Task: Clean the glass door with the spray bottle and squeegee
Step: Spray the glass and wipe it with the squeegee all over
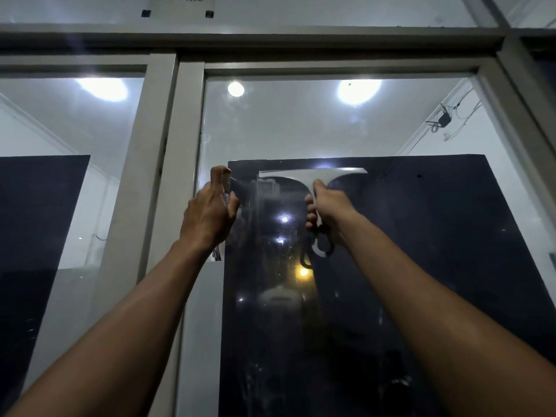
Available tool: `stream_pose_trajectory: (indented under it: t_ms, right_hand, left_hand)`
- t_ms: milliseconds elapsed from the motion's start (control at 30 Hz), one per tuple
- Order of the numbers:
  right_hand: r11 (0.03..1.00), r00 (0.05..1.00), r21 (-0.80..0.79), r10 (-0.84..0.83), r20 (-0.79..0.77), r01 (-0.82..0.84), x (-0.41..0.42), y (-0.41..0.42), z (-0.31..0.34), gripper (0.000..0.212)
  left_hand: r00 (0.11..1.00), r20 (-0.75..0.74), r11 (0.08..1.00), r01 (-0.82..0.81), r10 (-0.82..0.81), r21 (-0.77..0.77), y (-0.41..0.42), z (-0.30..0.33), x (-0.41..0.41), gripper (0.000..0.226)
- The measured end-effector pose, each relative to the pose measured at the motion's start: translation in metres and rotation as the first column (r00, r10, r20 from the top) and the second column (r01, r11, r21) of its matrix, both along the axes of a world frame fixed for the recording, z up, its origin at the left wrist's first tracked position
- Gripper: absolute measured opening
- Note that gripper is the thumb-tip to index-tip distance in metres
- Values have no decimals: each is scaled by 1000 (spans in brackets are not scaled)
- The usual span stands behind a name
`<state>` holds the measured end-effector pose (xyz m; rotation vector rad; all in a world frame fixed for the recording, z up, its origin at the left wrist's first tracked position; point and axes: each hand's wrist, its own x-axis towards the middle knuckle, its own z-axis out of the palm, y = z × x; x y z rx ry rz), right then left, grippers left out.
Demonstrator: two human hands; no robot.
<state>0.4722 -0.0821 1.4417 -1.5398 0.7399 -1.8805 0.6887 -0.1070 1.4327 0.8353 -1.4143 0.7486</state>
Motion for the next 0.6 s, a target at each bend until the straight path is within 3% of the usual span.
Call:
stream_pose_trajectory:
  t_ms: [233,467,600]
  right_hand:
    - [1000,996,26,1,90,-4,25,-12,8,41]
    - [974,973,18,-224,-63,225,8,-5,-69,40]
    - [974,972,60,-214,-95,220,-8,-3,-114,46]
  left_hand:
    - [997,56,999,47,-48,5,3,-7,-4,60]
    - [997,60,999,53,-52,-13,6,-14,-11,61]
    - [996,70,998,60,-60,6,7,-22,-14,62]
